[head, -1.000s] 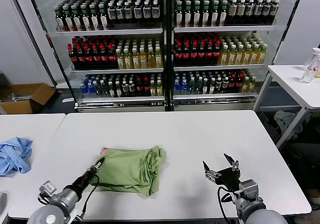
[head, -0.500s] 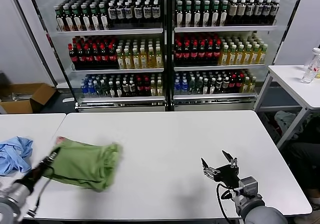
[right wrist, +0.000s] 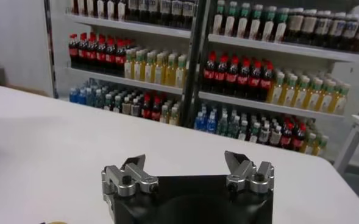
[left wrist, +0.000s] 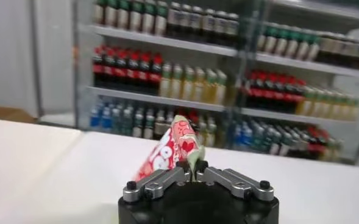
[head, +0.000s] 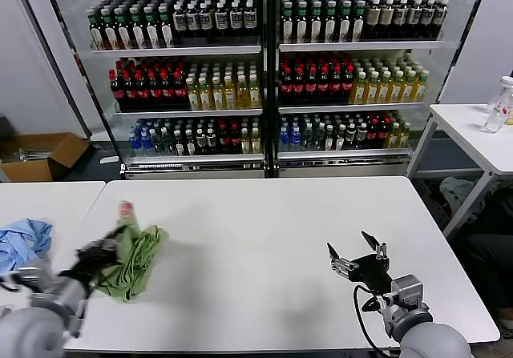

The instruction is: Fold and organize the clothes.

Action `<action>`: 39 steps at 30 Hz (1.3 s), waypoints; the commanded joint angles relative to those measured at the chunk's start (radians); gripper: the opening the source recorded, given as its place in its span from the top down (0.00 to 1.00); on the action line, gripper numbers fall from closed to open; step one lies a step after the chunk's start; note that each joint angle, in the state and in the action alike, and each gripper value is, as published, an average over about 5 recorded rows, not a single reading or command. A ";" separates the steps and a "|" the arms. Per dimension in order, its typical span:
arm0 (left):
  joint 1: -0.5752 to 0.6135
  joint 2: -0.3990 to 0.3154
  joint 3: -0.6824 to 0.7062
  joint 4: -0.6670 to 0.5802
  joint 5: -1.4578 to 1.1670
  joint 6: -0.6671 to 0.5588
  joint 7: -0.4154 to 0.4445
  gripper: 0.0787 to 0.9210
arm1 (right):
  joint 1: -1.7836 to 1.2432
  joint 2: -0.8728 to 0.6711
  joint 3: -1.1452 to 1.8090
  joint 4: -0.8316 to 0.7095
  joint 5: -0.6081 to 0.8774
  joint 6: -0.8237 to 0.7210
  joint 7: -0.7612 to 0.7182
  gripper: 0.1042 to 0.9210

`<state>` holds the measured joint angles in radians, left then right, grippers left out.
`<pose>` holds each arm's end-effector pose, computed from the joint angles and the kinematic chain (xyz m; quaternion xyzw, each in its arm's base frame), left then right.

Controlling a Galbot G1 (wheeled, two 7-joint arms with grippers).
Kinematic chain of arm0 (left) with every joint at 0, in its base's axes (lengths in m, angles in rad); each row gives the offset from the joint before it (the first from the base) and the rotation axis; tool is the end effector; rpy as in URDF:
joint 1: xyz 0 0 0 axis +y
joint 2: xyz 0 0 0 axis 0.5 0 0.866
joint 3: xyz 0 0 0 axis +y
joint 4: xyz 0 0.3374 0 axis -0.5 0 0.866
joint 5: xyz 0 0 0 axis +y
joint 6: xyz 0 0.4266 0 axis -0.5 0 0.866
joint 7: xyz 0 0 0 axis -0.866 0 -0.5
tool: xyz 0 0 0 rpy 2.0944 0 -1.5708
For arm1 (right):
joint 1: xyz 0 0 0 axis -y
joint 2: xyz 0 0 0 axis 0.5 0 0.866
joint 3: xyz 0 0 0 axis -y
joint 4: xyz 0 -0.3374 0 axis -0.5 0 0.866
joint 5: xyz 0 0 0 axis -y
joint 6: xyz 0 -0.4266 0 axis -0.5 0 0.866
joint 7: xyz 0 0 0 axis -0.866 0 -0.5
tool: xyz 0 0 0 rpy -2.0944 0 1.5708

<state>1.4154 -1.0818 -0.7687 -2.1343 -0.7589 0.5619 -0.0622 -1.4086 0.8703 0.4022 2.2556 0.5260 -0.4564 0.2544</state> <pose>0.3064 0.1287 -0.1778 -0.0443 -0.9815 0.0826 0.1669 0.2794 -0.0130 -0.1884 0.1131 -0.9792 0.0916 0.1413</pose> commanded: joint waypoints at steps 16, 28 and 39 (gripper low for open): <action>-0.302 -0.487 0.586 0.292 -0.195 -0.052 -0.085 0.97 | 0.056 0.002 0.028 -0.040 0.033 0.000 -0.008 0.12; -0.232 -0.346 0.497 0.122 0.054 -0.110 0.061 0.65 | 0.155 0.047 -0.096 -0.077 0.110 0.001 -0.010 0.12; -0.043 -0.231 0.192 0.065 0.064 -0.177 -0.005 0.27 | 0.365 0.217 -0.334 -0.385 0.186 -0.072 0.069 0.12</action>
<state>1.2315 -1.3989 -0.3558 -2.0133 -0.7686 0.4435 -0.0556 -1.2167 0.9573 0.2628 2.1100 0.6574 -0.4828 0.2695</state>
